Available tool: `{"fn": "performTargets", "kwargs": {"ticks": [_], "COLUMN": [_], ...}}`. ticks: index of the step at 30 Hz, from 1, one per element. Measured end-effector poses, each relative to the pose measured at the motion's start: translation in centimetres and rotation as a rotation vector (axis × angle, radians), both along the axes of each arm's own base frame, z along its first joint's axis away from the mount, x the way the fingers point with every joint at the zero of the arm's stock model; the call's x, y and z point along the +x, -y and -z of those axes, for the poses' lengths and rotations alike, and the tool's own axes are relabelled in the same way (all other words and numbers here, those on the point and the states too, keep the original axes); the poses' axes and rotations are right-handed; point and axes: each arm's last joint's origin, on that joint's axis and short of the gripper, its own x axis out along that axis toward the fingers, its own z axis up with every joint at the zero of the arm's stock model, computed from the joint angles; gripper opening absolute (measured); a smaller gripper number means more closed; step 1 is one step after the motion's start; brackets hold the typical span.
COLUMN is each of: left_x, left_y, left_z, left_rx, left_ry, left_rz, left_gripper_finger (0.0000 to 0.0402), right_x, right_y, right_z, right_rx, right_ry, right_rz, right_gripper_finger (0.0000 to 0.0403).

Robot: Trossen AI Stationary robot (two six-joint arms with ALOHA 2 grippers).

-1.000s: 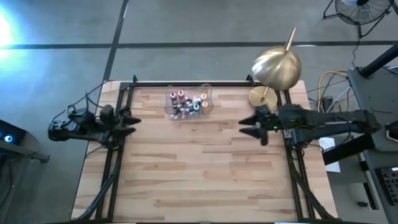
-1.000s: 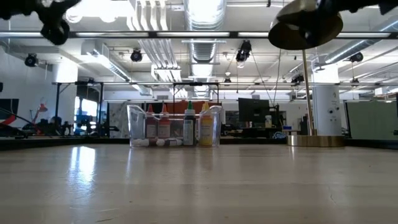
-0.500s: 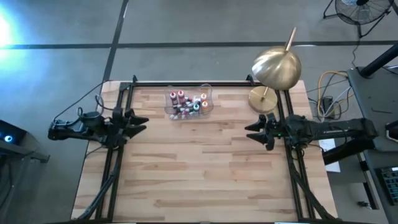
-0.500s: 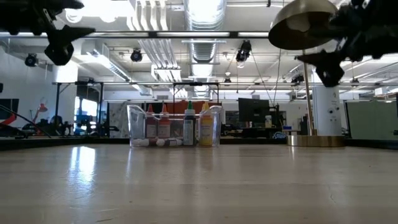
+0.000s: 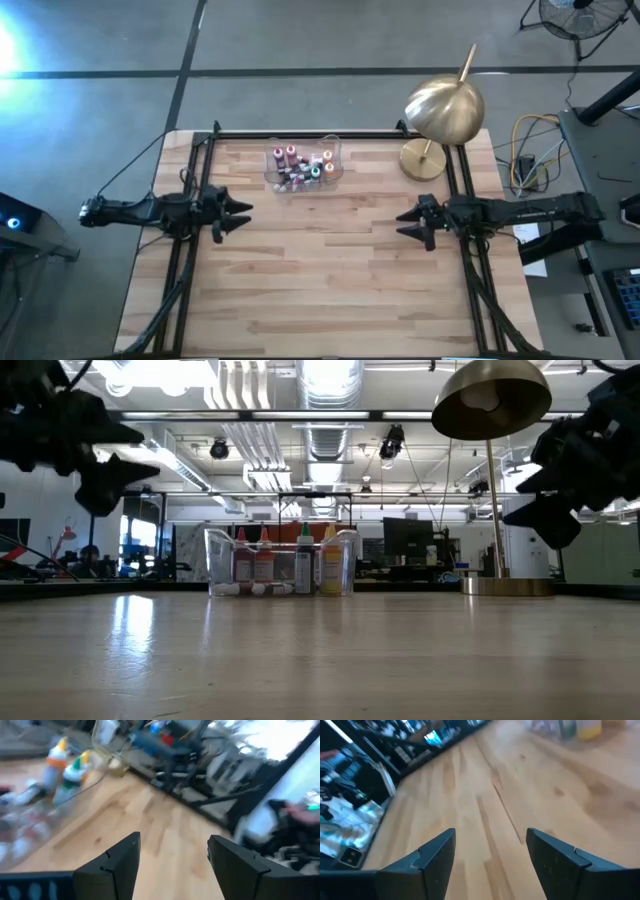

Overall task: Pick & Place food coloring
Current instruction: Return to Home Position

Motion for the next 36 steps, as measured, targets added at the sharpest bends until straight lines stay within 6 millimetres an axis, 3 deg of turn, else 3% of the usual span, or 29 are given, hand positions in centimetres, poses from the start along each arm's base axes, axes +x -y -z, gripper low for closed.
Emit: {"fn": "performTargets", "kwargs": {"ticks": [4,7,9,17,36], "left_x": [-0.2,0.1,0.1,0.1,0.2], "left_y": [0.0,0.0,0.0,-0.2,-0.9], "left_z": [-1.3,-0.4,-1.0,-0.3,-0.1], "left_rx": [-0.018,-0.025,-0.030,-0.023,-0.013], "left_ry": [0.172,0.222,0.280,0.216,0.194], "left_rz": [0.003,0.004,0.007,-0.014,-0.091], "left_gripper_finger": [0.0206,0.0206,0.0206,0.0206,0.0206], "right_x": [-0.3,-0.8,-1.2,-1.8,-1.8], "right_y": [0.0,0.0,0.0,-0.1,-0.6], "right_z": [-0.7,-1.5,-2.1,-3.6,-3.5], "right_rx": [0.001,0.002,0.003,0.009,0.019], "right_ry": [0.081,0.172,0.237,0.411,0.399], "right_rz": [0.000,0.000,0.001,-0.013,-0.067], "right_gripper_finger": [0.0237,0.0240,0.0241,0.0243,0.0239]}}
